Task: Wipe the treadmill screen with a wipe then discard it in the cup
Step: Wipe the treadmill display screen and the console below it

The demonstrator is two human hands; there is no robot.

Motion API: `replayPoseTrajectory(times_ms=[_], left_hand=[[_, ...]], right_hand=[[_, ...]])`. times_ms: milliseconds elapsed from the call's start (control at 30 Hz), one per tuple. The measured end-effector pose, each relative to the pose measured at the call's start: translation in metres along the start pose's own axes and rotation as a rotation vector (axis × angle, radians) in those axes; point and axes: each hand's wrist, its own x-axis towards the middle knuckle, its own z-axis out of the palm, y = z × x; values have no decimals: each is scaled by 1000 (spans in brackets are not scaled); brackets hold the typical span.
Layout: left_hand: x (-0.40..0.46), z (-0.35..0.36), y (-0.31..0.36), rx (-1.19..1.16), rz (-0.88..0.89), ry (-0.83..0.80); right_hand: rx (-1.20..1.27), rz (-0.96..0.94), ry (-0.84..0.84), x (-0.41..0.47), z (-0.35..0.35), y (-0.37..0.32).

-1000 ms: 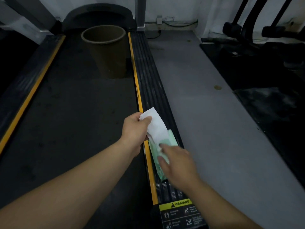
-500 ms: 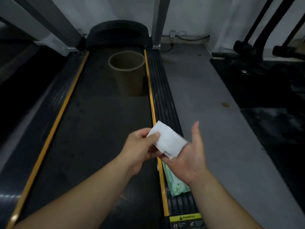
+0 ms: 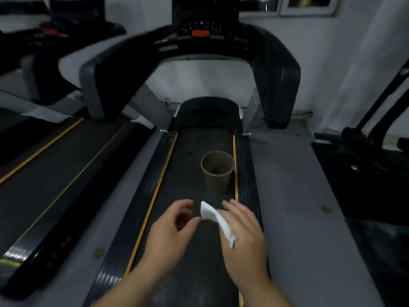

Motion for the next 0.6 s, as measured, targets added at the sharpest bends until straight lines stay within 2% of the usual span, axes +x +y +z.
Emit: replayPoseTrajectory(times_ms=[100, 267, 400, 500, 600], left_hand=[[-13, -54, 18, 189, 78, 128], [-9, -148, 41, 580, 341, 60], [12, -205, 56, 818, 487, 106], [38, -228, 74, 856, 523, 94], [77, -239, 97, 888, 639, 113]], right_hand=[[-125, -272, 30, 33, -11, -39], [-215, -516, 42, 81, -11, -114], [-289, -575, 85, 117, -1, -157], [-314, -581, 103, 152, 8, -176], [-363, -578, 144, 195, 16, -181]])
